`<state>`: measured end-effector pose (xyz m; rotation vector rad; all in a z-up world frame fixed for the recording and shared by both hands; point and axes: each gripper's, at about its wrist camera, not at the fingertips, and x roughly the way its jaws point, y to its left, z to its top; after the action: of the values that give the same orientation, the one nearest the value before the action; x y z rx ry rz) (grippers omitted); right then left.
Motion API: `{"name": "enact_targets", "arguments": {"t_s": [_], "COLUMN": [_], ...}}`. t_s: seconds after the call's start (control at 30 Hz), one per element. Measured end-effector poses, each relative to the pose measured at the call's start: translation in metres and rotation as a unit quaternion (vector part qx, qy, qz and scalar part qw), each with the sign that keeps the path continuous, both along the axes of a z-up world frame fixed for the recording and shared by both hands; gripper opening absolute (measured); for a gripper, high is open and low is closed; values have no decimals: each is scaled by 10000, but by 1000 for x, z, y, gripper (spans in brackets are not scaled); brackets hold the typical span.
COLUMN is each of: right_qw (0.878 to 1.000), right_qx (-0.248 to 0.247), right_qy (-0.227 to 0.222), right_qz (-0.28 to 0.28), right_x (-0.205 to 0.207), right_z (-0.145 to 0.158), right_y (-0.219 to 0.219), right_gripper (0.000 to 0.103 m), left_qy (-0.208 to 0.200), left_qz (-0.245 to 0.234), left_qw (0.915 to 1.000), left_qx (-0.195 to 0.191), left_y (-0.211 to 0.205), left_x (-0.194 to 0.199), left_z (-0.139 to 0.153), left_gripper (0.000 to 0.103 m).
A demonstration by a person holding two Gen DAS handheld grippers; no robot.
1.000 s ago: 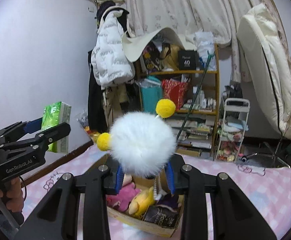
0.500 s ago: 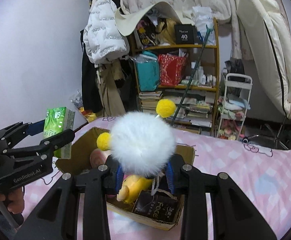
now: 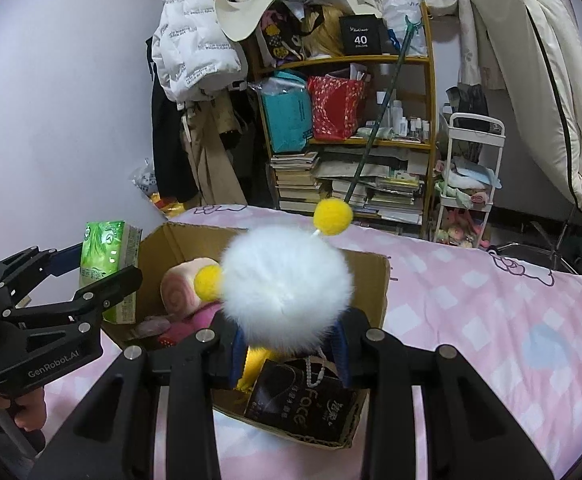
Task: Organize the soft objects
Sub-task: 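Release the tissue pack into the box with the left tool while the right tool drops the ball in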
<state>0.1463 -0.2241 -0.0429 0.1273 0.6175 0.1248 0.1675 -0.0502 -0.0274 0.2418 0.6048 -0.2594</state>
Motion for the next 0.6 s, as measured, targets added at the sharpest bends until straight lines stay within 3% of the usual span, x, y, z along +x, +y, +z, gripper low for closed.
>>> {"name": "enact_targets", "arguments": {"t_s": [0.47, 0.6], "right_qw": [9999, 9999], "right_qx": [-35, -49], "right_qy": [134, 140], "right_qz": [33, 35], "right_x": [-1, -1], "right_z": [-6, -6], "right_y": [5, 5], "right_gripper": [37, 38], "left_qy": [37, -16], "left_qz": [-21, -21], "left_qw": [10000, 9999], "left_qx": [77, 101], "left_y": [2, 1], "left_x": [-1, -2], "left_z": [0, 3], "left_gripper": [62, 73]}}
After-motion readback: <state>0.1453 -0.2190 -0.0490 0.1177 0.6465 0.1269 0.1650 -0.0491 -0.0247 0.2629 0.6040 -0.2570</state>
